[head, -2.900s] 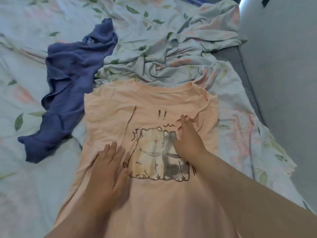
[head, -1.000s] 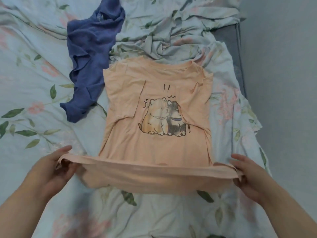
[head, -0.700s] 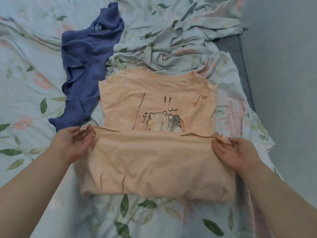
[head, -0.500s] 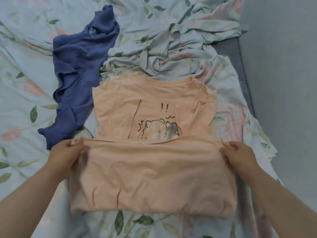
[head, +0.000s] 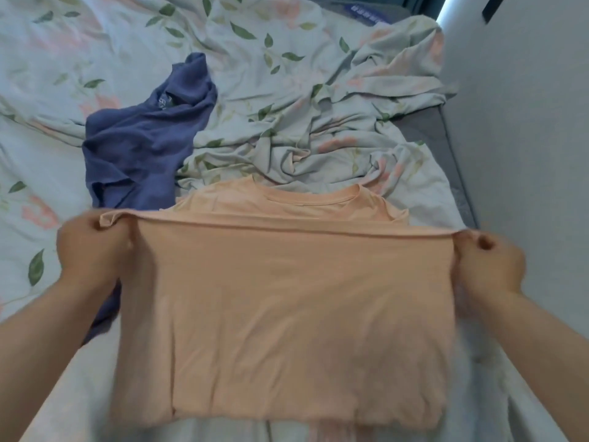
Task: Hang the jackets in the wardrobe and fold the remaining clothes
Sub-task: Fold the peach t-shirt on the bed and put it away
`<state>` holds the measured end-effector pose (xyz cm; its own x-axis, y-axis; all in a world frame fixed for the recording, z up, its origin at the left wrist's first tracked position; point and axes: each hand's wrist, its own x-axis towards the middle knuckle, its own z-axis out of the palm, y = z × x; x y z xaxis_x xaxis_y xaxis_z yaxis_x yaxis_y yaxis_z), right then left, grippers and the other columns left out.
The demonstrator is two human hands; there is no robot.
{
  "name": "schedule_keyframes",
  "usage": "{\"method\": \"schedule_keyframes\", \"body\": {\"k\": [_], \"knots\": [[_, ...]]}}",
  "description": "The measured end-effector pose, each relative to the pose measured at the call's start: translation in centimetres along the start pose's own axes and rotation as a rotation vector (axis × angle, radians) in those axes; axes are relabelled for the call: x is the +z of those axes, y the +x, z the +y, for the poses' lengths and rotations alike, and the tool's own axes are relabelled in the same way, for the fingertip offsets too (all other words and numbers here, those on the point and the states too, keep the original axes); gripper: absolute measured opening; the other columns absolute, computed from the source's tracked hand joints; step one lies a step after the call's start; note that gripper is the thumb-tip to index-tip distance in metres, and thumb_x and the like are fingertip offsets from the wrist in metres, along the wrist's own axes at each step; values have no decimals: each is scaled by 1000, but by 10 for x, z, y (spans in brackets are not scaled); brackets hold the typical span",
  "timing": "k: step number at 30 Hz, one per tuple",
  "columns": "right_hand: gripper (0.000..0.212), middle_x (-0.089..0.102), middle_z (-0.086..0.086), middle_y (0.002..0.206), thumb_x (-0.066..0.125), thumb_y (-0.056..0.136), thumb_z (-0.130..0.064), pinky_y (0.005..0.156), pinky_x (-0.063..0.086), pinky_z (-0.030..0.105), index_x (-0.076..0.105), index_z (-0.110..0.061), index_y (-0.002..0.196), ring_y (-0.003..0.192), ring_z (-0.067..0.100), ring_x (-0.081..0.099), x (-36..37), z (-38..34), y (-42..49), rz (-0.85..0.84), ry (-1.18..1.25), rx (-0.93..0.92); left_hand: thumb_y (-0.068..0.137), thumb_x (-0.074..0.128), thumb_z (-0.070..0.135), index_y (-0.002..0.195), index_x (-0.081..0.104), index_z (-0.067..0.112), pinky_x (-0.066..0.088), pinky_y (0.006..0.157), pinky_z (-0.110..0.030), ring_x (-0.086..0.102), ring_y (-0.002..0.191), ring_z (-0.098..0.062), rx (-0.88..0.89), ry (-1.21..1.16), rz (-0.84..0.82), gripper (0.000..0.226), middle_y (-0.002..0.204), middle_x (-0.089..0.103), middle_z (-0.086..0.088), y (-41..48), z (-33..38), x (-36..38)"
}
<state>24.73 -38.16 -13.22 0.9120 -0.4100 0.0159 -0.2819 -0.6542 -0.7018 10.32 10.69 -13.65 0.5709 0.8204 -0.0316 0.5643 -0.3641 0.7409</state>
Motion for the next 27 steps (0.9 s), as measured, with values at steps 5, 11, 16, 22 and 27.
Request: {"method": "schedule_keyframes", "body": {"k": [5, 11, 16, 22, 27], "knots": [[36, 54, 10, 53, 59, 83, -30, 53, 47, 41, 56, -8, 55, 55, 23, 52, 43, -53, 56, -20, 189, 109, 89, 57, 24, 86, 67, 5, 48, 79, -43, 59, 86, -32, -58, 102, -28, 22, 84, 62, -16, 83, 42, 39], [41, 56, 5, 119, 58, 87, -22, 86, 43, 30, 57, -11, 127, 105, 22, 55, 86, -77, 59, -148, 57, 74, 91, 52, 24, 133, 53, 10, 44, 97, -41, 52, 122, -34, -122, 40, 82, 44, 139, 50, -16, 76, 65, 77], [67, 17, 18, 162, 45, 92, -40, 120, 18, 50, 33, -9, 151, 149, 32, 21, 90, -29, -66, -421, -465, -662, 90, 48, 43, 151, 31, 11, 14, 119, -45, 17, 149, -31, 635, 443, -372, 71, 162, 18, -14, -51, 16, 89], [72, 20, 19, 161, 30, 94, -52, 121, 11, 49, 30, -13, 154, 149, 34, 21, 100, 28, -92, -478, -675, -743, 87, 32, 57, 156, 23, 12, 9, 122, -45, 16, 150, -25, 702, 739, -507, 83, 162, 18, -10, -94, -31, 97], [71, 27, 16, 160, 34, 92, -51, 121, 13, 45, 29, -16, 154, 147, 33, 27, 111, 37, -88, -443, -665, -759, 85, 38, 55, 153, 31, 9, 8, 121, -42, 24, 148, -25, 716, 731, -499, 82, 160, 21, -8, -91, -35, 107]]}}
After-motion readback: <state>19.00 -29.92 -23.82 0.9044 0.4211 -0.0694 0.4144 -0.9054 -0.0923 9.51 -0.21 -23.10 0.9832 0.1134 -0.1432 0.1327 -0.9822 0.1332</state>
